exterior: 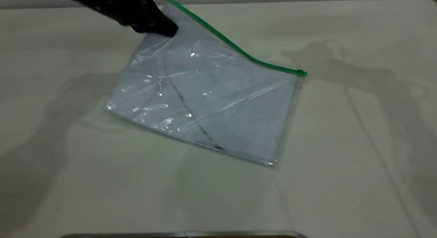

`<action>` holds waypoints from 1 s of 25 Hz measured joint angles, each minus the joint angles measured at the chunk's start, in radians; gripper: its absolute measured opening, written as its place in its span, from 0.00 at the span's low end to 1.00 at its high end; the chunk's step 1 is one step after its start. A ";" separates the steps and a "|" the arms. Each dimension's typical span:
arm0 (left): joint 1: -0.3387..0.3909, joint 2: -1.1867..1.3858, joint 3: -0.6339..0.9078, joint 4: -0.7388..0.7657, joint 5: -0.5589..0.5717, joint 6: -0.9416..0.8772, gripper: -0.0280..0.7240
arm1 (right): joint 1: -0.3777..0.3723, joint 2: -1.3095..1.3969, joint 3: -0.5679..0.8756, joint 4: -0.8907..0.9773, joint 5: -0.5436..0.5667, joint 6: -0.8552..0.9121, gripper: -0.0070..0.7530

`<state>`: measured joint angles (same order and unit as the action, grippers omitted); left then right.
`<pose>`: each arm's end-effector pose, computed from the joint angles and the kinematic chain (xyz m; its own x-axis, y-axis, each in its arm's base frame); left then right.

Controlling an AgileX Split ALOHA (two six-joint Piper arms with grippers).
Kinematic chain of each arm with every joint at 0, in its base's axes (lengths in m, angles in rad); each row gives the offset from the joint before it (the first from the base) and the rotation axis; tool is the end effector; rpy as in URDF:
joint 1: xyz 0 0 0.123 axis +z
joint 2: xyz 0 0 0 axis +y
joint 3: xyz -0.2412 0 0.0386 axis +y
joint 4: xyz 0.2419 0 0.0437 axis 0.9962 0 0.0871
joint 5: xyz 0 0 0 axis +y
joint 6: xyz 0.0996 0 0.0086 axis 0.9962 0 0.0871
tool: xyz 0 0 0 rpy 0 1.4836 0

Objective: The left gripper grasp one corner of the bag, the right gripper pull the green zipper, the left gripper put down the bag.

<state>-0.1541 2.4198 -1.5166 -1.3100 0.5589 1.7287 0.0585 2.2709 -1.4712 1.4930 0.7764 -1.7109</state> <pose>0.4256 -0.1180 0.0194 -0.5467 0.4730 -0.6909 0.7372 0.6631 -0.1294 0.4304 0.0952 0.0889 -0.5550 -0.2091 -0.8052 -0.6914 0.6542 0.3067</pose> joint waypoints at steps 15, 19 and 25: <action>0.064 -0.151 0.000 0.169 0.072 -0.460 0.78 | 0.001 -0.617 0.002 -0.507 0.210 0.581 0.58; 0.116 -0.312 0.000 0.347 0.154 -0.654 0.79 | 0.001 -0.776 0.002 -0.645 0.305 0.771 0.58; 0.146 -0.558 0.000 0.643 0.315 -0.951 0.76 | 0.001 -0.931 0.003 -0.846 0.456 1.035 0.58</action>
<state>-0.0080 1.8618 -1.5166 -0.6668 0.8744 0.7777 0.0596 1.3395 -1.4682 0.6470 1.2319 -0.6763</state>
